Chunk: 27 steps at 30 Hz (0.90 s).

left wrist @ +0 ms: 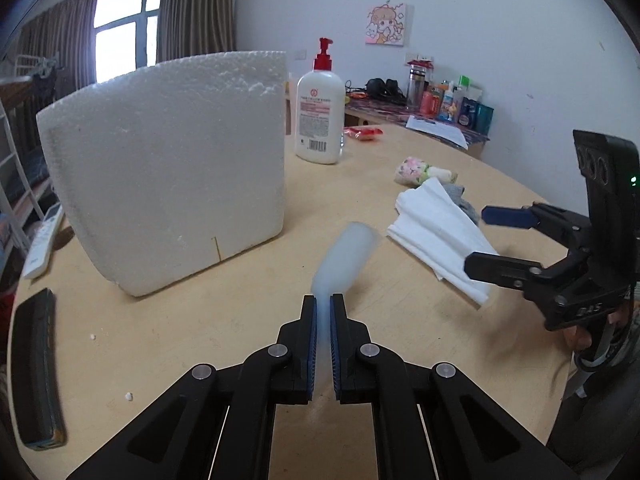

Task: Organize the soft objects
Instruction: 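Close the left gripper on the white foam tube while the right grips the white cloth, then lift the white tube with the left gripper while the right lifts the white cloth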

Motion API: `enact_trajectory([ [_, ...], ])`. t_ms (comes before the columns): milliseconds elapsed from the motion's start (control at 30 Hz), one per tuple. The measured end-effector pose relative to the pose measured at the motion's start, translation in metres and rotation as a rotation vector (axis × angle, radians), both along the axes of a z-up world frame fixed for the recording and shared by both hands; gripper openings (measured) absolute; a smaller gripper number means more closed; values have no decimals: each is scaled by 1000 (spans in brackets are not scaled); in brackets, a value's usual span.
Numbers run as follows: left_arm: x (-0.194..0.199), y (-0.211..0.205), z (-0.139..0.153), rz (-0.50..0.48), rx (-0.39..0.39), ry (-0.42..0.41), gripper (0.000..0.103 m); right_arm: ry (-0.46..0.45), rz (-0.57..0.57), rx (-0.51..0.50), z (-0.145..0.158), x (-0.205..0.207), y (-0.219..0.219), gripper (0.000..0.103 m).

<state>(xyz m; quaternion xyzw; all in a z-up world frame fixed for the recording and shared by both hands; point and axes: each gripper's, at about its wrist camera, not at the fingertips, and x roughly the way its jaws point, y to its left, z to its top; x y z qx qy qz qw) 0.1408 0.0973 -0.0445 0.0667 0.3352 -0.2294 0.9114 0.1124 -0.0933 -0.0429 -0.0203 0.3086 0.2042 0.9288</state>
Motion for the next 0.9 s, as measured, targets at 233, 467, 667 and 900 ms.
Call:
enact_trajectory([
  [233, 3, 5, 0, 13, -20, 16, 7, 71, -15, -43, -11, 6, 3, 69],
  [467, 1, 6, 2, 9, -29, 8, 7, 112, -38, -97, -19, 9, 7, 45],
  [667, 0, 6, 3, 9, -31, 8, 7, 148, -60, -131, -25, 12, 5, 17],
  [900, -3, 9, 6, 20, -33, -2, 7, 141, -53, -75, -18, 9, -2, 7],
])
